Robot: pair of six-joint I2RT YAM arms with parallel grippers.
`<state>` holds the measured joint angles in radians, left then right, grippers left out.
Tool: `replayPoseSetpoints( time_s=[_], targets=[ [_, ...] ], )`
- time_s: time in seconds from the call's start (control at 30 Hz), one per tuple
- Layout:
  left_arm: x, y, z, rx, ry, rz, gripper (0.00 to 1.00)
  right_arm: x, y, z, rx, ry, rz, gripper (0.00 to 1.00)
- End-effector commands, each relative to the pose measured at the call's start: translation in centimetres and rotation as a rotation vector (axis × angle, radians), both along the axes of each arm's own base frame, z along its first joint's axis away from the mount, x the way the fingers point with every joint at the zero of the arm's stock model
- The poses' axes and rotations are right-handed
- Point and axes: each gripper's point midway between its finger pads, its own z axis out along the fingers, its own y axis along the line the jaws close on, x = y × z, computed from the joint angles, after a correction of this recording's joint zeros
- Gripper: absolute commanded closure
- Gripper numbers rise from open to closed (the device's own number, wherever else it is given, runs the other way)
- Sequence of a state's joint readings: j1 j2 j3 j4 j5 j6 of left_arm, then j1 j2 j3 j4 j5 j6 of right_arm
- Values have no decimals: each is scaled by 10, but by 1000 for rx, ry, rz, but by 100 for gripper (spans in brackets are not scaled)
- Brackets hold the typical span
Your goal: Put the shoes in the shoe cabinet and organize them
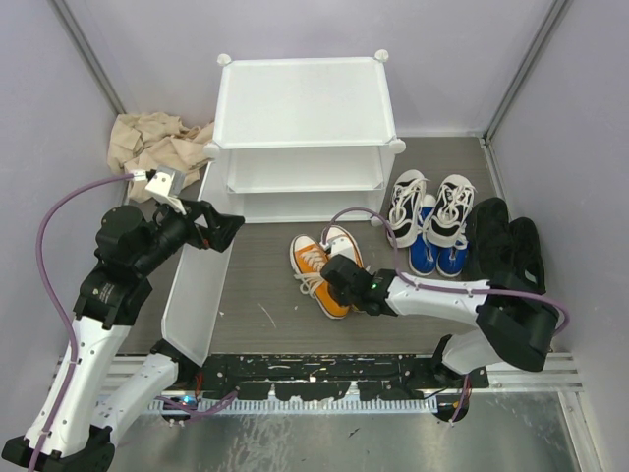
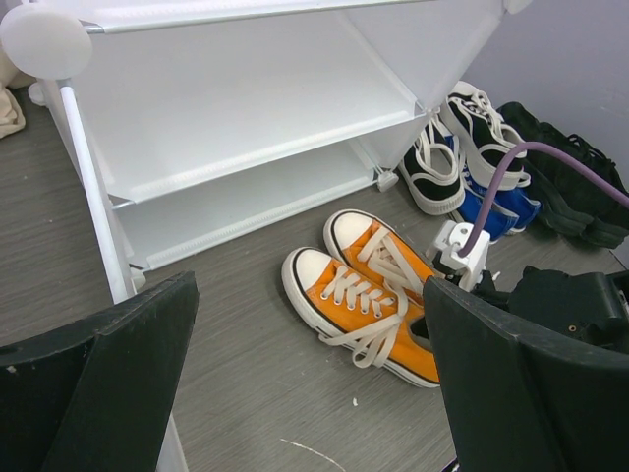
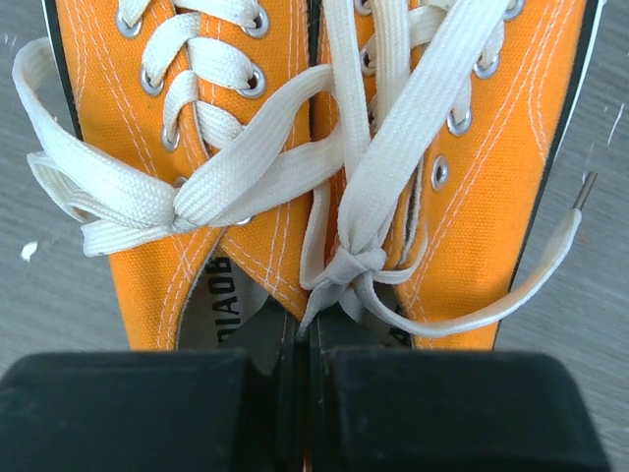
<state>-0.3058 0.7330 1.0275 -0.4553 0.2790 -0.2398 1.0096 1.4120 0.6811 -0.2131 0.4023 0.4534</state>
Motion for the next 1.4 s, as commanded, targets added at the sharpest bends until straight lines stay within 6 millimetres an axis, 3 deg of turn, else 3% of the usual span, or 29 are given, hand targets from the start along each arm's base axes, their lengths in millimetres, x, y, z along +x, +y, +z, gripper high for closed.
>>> replayPoseSetpoints(
  time_s=[0.0,0.27,0.5,0.8,1.03,1.37],
  targets=[
    [-3,4,-33,28,118,21,2,-20,11,40,82,53,73,99],
    [-6,5,-26,29,99,18,2,-11,13,139,208,-101,105,99],
    [-8,6,-23,31,89,19,2,14,9,200,234,-275,56,99],
    [-12,7,-19,34,81,18,2,70,9,243,305,-401,-5,99],
    [-14,9,-18,40,74,23,2,127,-2,257,353,-452,-72,99],
    [-14,11,-20,52,75,26,2,170,-6,291,388,-566,-134,99]
  ],
)
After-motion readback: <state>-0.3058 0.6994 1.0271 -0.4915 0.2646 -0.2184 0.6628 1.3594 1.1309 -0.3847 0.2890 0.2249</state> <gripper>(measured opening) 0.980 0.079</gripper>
